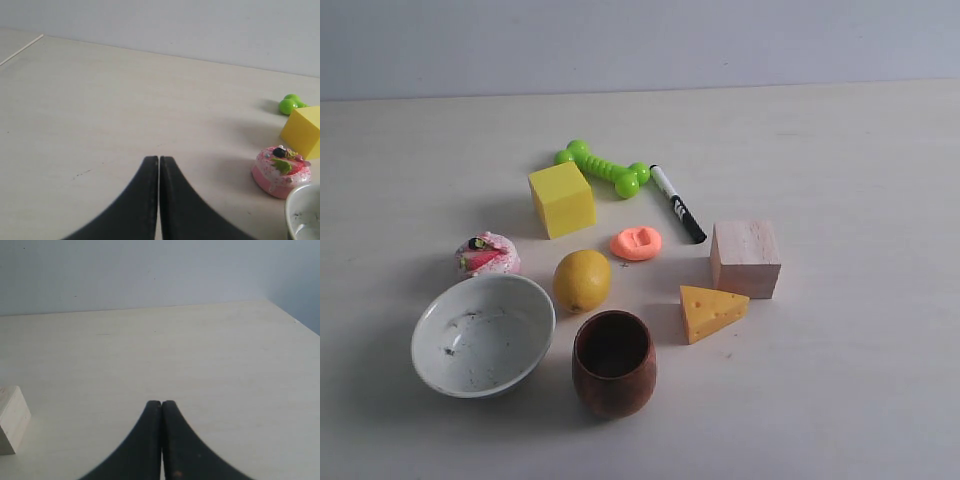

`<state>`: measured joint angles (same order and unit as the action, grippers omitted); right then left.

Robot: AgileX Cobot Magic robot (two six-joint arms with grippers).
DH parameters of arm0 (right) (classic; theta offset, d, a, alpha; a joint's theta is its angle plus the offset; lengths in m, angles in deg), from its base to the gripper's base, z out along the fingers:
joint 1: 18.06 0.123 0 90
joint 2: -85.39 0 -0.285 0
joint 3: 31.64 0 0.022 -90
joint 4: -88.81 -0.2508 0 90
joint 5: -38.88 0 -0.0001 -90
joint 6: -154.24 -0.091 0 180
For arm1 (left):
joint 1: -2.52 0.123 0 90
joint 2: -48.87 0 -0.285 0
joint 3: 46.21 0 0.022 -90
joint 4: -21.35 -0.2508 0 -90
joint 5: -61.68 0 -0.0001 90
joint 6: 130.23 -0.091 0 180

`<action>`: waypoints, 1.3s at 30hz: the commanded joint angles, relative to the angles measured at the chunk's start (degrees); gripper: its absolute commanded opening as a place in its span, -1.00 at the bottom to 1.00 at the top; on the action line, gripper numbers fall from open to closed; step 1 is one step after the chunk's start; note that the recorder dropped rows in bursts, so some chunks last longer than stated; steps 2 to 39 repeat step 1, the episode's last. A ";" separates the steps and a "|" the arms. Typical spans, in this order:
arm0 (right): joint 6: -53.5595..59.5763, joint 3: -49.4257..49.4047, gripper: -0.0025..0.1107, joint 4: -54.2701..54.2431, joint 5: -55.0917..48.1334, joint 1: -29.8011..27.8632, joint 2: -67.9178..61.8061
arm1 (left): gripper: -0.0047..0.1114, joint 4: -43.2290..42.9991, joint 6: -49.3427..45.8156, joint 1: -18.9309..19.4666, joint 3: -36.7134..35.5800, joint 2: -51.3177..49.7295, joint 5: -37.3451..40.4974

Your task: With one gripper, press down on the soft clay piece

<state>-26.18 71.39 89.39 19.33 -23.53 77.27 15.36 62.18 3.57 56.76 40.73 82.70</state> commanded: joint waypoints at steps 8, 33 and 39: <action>0.41 -0.25 -0.96 -0.16 0.35 -0.35 0.33 | -0.85 0.18 -0.16 0.00 -0.19 0.36 -0.22; 0.41 -0.25 -0.96 -0.16 0.35 -0.35 0.33 | -0.85 0.18 -0.16 0.00 -0.19 0.36 -0.22; 0.41 -0.25 -0.96 -0.16 0.35 -0.35 0.33 | -0.85 0.18 -0.16 0.00 -0.19 0.36 -0.22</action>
